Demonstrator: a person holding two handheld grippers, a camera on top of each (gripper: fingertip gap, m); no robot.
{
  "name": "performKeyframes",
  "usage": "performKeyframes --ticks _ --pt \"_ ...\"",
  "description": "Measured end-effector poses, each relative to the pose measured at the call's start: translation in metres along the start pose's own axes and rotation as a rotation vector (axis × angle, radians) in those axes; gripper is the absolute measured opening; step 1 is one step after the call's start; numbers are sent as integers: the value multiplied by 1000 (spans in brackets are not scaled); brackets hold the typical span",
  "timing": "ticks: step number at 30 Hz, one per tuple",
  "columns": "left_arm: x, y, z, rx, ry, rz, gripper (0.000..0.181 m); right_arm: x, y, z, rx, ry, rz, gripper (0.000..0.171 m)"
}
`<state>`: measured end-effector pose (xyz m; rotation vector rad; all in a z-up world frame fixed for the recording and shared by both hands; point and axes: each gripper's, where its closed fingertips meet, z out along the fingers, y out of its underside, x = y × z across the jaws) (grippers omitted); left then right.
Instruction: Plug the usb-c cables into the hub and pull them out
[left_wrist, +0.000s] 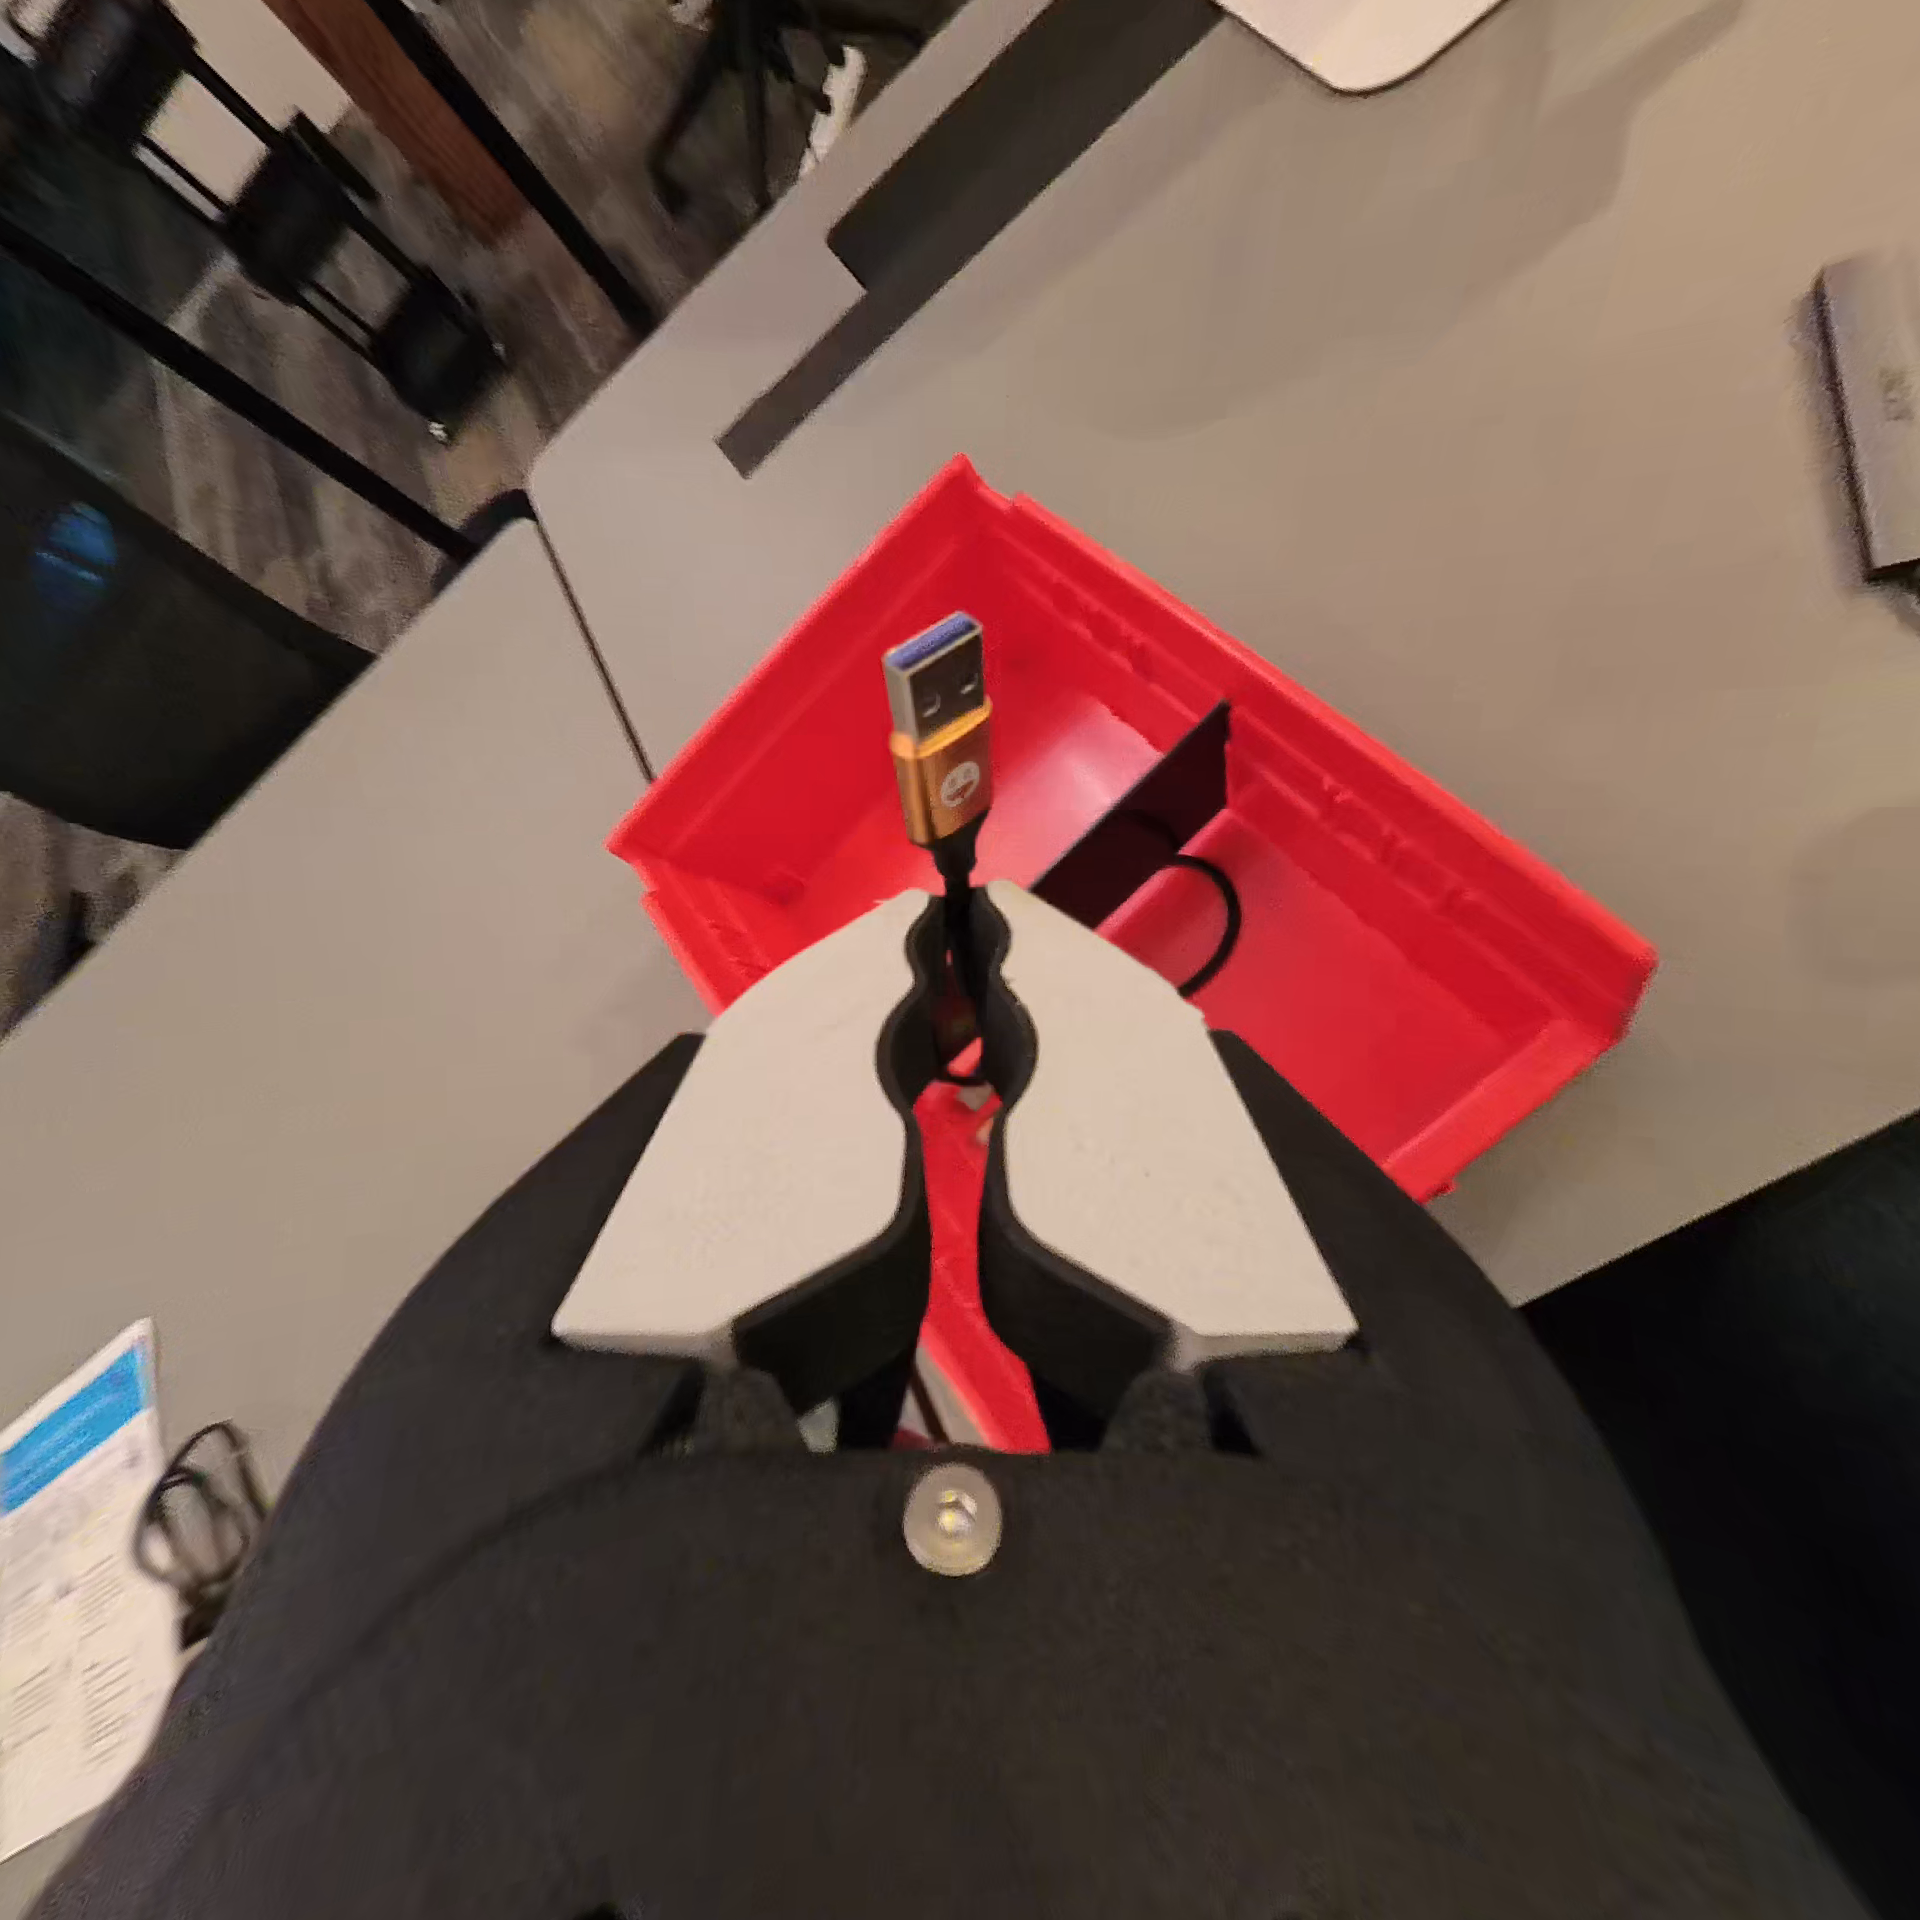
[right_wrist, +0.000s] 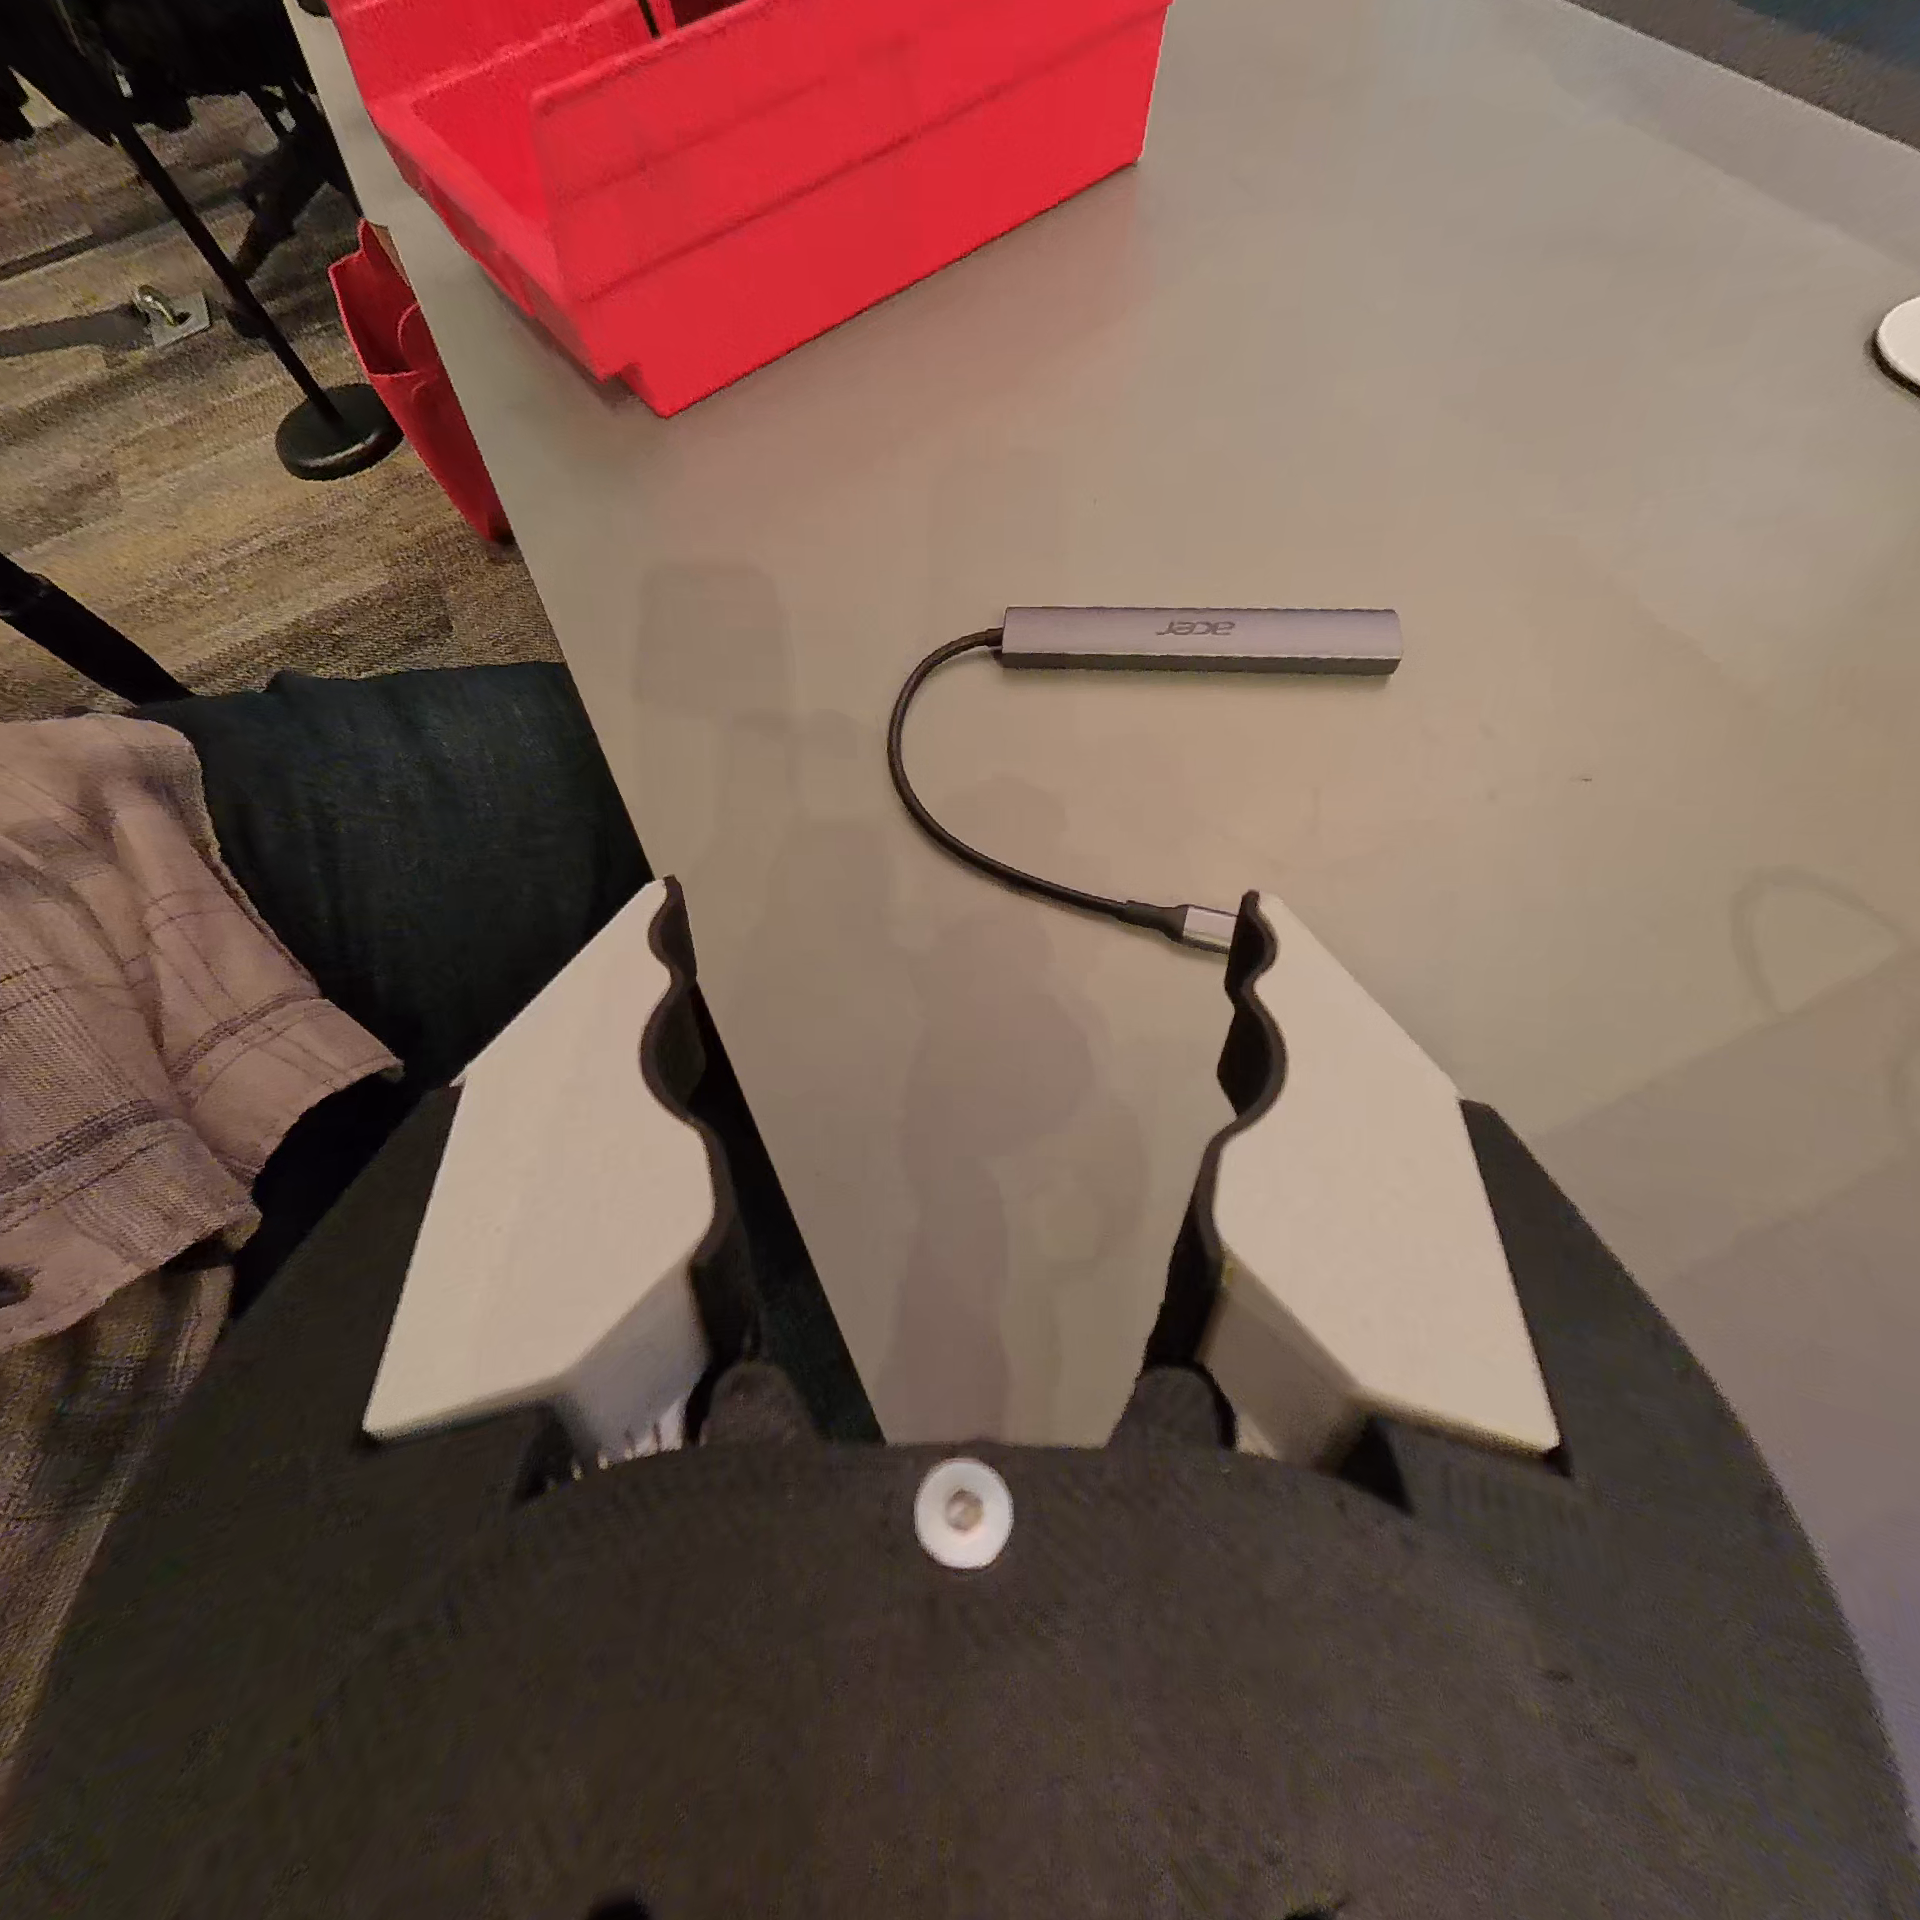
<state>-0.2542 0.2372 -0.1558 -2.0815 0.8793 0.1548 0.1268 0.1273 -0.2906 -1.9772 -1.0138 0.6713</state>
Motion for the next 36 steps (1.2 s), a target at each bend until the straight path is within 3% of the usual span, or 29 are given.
performKeyframes --ticks 4,10,13,16,24,27,29,36 --pt "-3 -12 -9 21 -21 10 3 -2 -3 -4 3 5 -14 101" --pt "12 13 3 -11 40 -11 3 -12 -10 0 2 -25 -51 99" --pt "33 16 7 -8 67 -5 3 -43 -30 14 3 -126 -152 89" --pt "58 18 14 -9 107 0 3 -78 -50 40 -10 -208 -300 81" --pt "83 20 29 6 163 -2 3 -110 -67 142 -68 -258 -631 30" --pt "83 17 31 14 175 -1 3 -115 -65 176 -81 -233 -840 28" --pt "84 15 33 18 180 8 3 -125 -65 193 -89 -226 -941 12" --pt "98 11 38 33 231 21 3 -144 -53 237 -129 -227 -1059 0"
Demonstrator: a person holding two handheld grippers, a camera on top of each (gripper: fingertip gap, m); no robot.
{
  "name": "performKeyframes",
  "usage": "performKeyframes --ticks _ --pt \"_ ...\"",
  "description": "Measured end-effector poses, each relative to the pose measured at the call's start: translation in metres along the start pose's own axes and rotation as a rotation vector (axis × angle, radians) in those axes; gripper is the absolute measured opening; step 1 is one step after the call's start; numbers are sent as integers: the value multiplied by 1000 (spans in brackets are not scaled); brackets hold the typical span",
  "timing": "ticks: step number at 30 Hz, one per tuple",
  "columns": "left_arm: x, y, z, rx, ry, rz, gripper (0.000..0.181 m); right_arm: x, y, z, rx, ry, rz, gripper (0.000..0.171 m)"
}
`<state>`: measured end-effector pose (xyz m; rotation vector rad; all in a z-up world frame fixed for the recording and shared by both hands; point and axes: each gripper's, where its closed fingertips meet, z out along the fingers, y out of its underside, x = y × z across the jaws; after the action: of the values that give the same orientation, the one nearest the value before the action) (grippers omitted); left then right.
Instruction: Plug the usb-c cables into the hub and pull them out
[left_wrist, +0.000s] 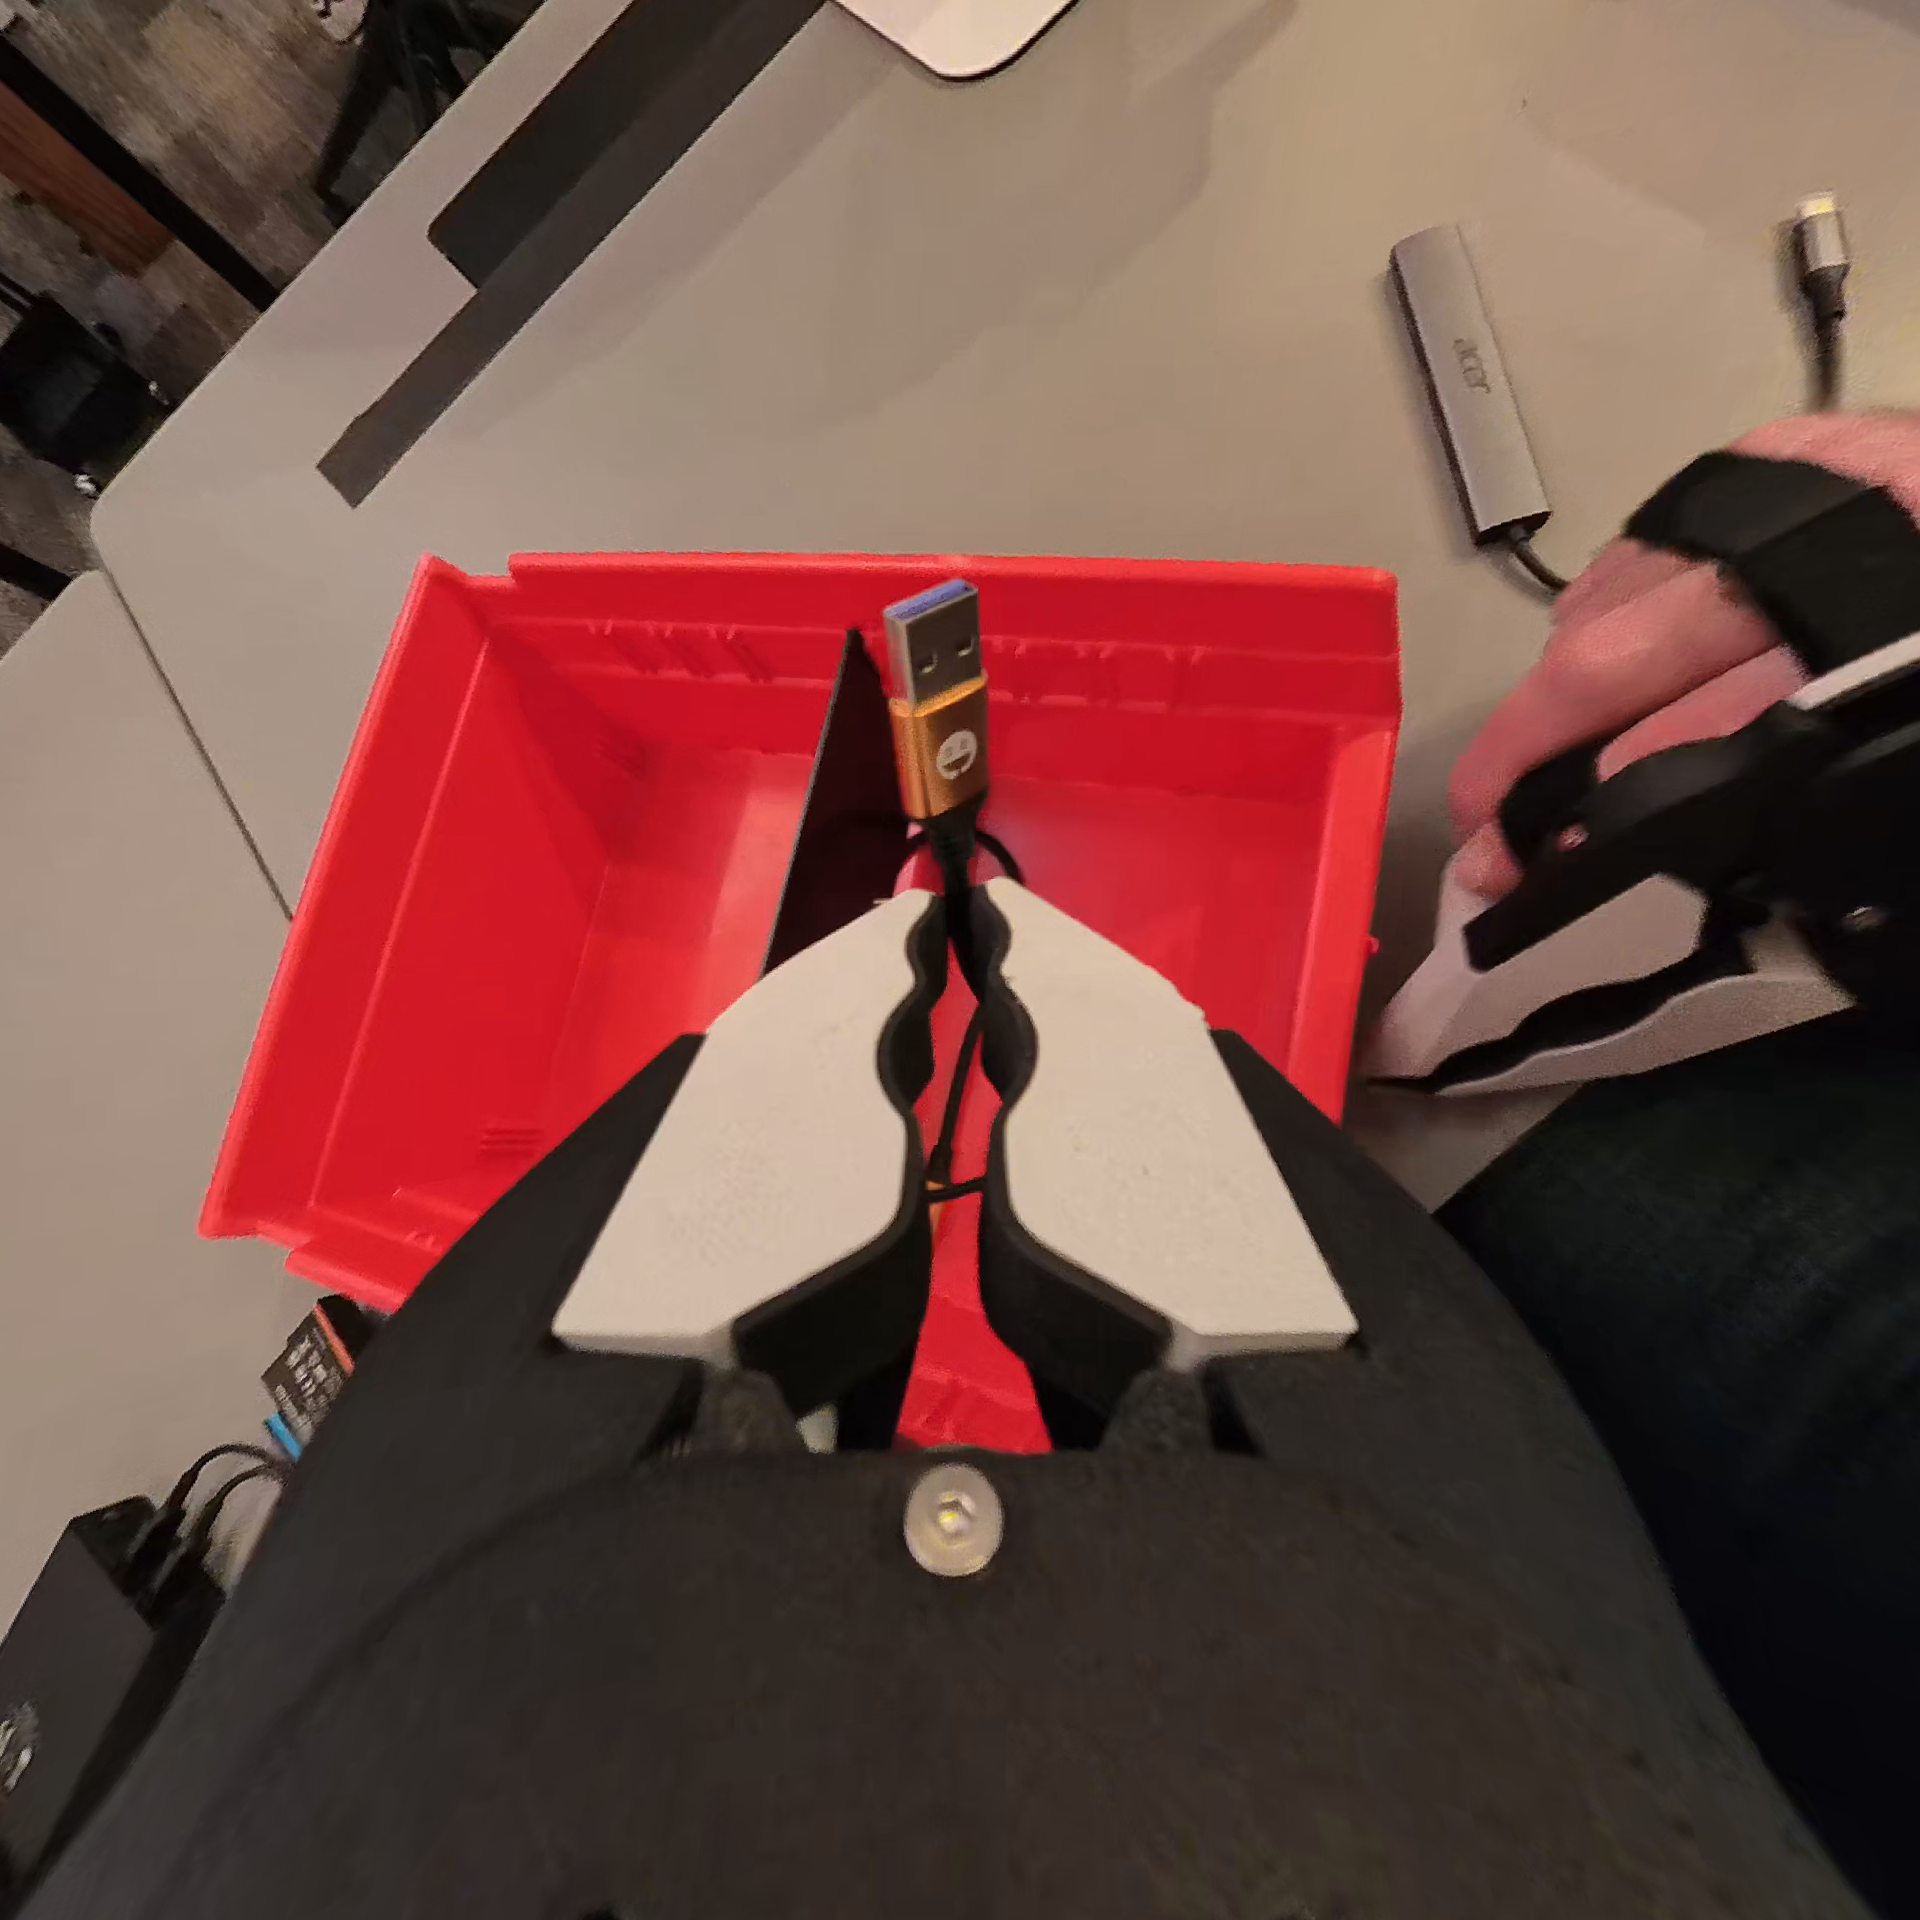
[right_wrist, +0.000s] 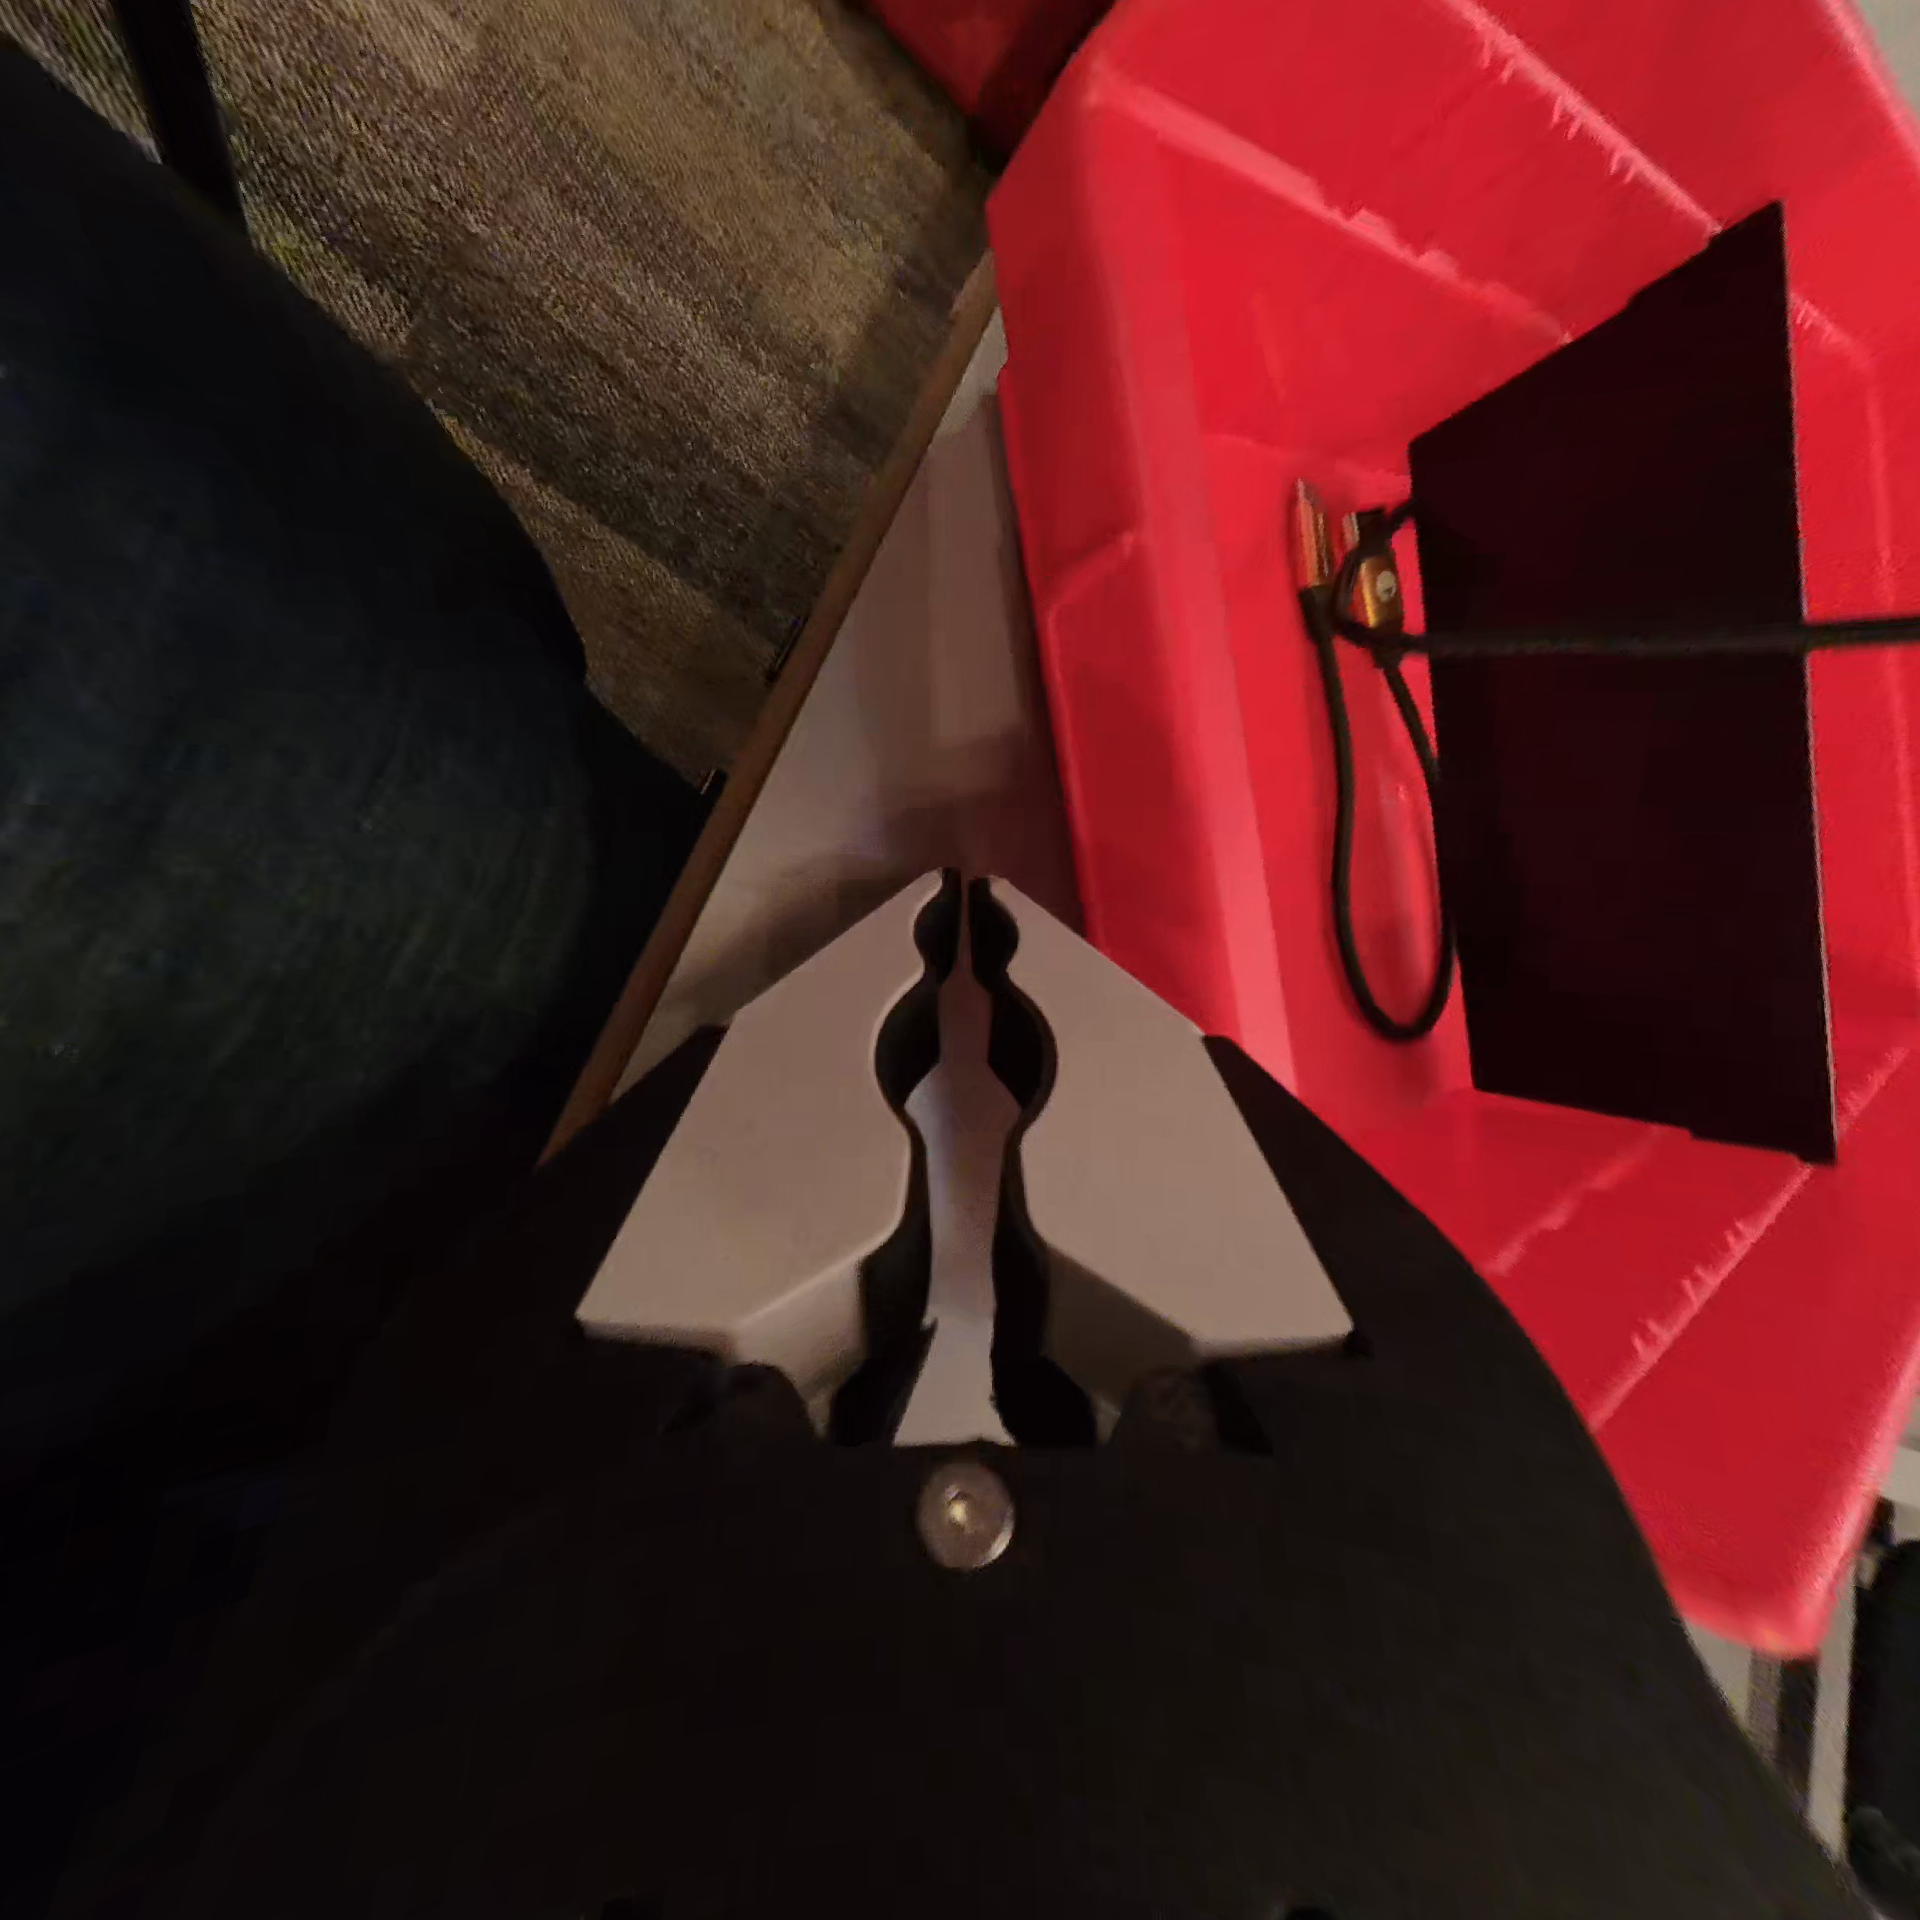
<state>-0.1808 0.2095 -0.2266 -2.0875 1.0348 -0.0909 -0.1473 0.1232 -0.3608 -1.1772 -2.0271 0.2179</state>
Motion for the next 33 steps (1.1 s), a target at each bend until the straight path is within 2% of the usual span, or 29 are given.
performKeyframes --ticks 7,12,17,19,23,26,30,33 --pt "28 -9 13 -8 84 58 3 17 -28 34 43 -13 43 0" --pt "42 -20 5 -3 93 106 4 37 -45 62 83 -45 143 0" --pt "41 -16 -13 127 219 -74 3 43 -52 71 99 -28 149 0" --pt "30 -7 -15 137 210 -123 3 43 -51 70 98 -45 164 0" --pt "14 17 -19 98 155 -134 3 24 -40 47 106 -117 115 0" --pt "13 27 -24 111 141 -129 3 5 -28 8 141 -190 114 0" --pt "16 38 -28 105 126 -140 3 25 0 -45 233 -145 366 0" --pt "16 44 -25 103 117 -167 3 66 42 -60 206 19 618 0"
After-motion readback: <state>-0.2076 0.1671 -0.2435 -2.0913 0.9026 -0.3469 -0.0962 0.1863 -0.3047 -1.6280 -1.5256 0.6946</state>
